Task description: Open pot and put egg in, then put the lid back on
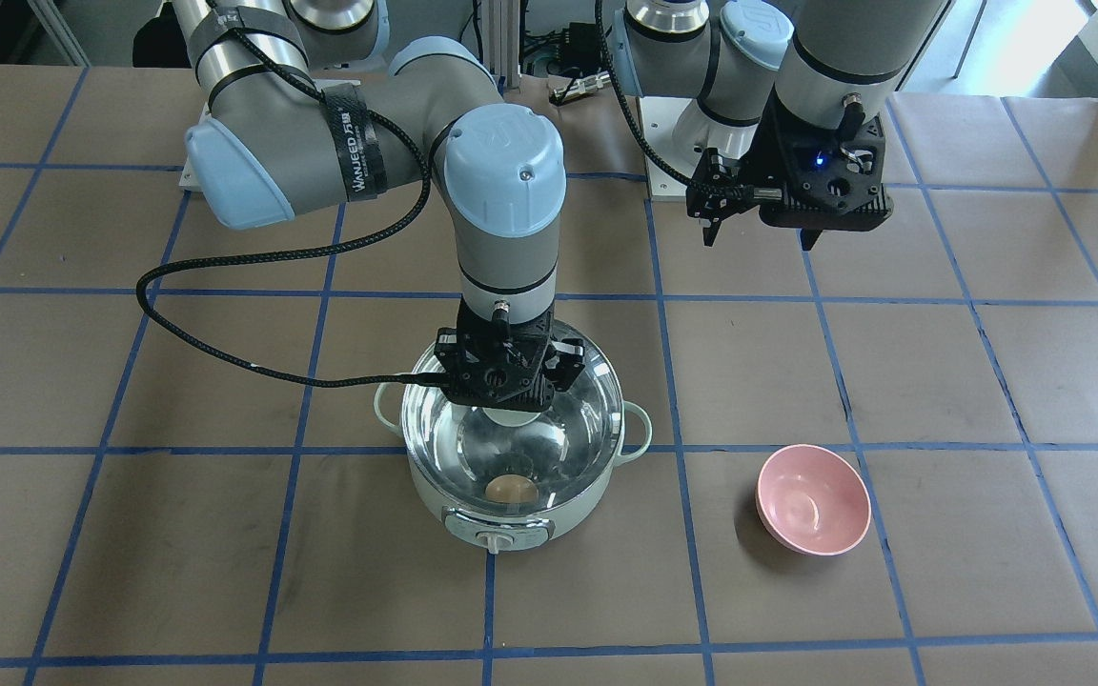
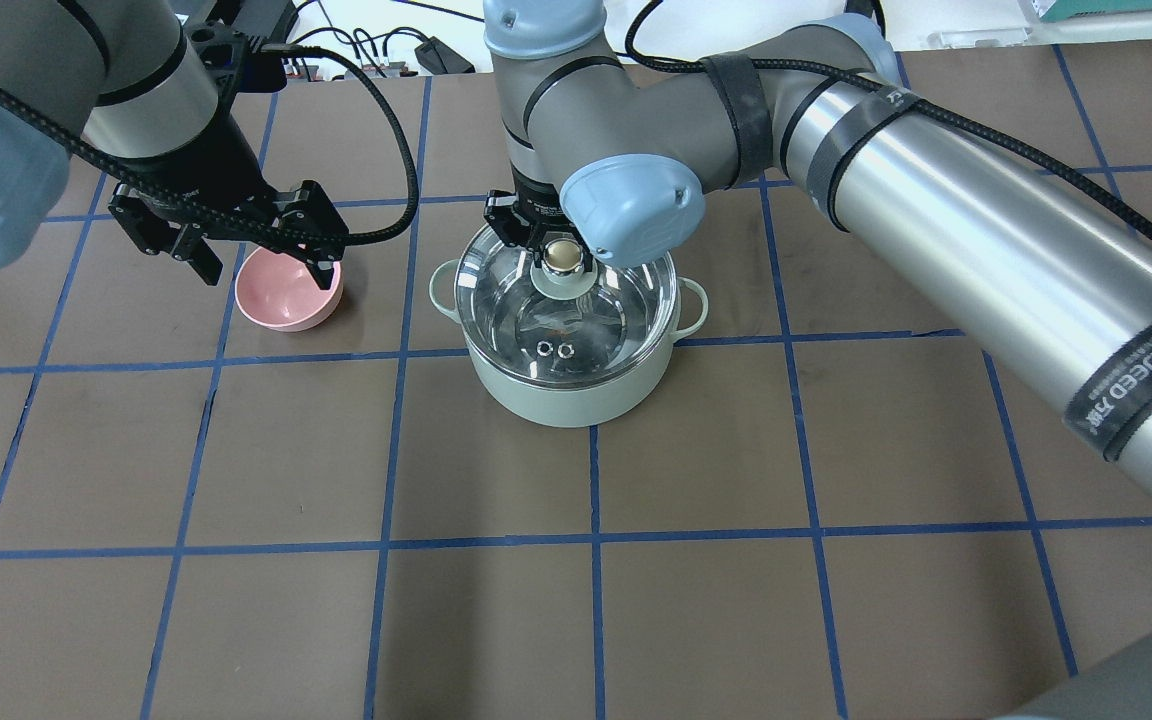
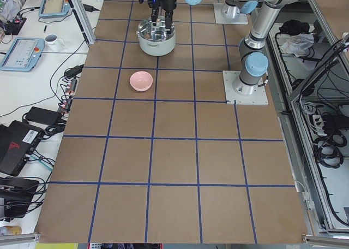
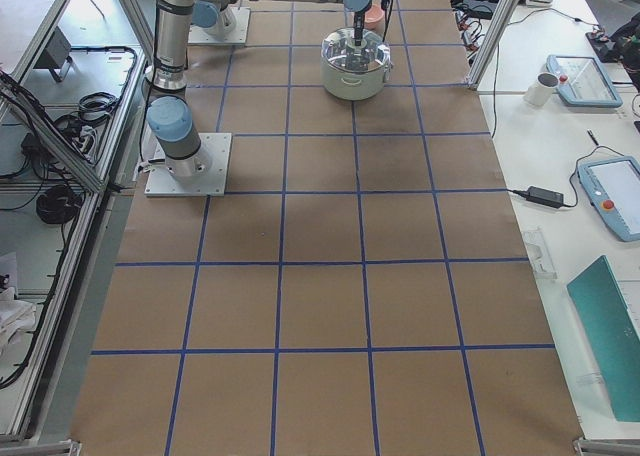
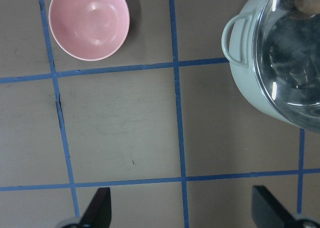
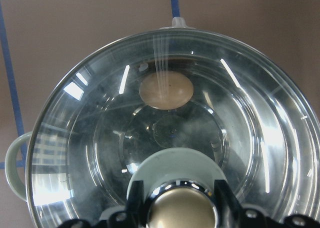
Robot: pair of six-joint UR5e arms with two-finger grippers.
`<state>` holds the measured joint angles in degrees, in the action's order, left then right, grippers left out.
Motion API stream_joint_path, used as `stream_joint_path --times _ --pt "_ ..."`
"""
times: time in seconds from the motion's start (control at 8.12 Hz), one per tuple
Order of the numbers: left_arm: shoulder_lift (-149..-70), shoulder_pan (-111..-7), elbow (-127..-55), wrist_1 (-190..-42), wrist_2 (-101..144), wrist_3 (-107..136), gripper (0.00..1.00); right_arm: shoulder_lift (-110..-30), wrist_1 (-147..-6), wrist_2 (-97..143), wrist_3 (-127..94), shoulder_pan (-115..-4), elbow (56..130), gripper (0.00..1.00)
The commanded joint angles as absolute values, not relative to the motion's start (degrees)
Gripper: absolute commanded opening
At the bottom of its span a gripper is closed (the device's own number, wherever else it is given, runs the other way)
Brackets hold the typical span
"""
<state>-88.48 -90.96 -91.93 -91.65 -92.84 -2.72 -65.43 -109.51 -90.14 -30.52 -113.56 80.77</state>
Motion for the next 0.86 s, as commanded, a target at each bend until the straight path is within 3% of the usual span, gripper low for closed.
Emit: stream_joint_path --times 0.0,0.12,0.25,0.74 --pt "-88.5 -91.0 -91.9 -91.7 -92.8 -2.7 1.0 -65.4 -109.5 -90.2 -30.5 -113.6 80.9 0.79" --pt "-88.5 -91.0 -91.9 -91.7 -92.8 -2.7 1.0 -65.4 -109.5 -90.2 -30.5 -113.6 80.9 0.95" --pt "-88.5 -91.0 -91.9 -91.7 -92.8 -2.7 1.0 -65.4 -109.5 -90.1 -30.8 -113.6 80.9 1.0" --pt "-88.6 -91.0 -91.9 -91.7 -92.8 -2.7 1.0 -70.2 -108.2 -90.3 -30.5 -113.5 80.9 1.0"
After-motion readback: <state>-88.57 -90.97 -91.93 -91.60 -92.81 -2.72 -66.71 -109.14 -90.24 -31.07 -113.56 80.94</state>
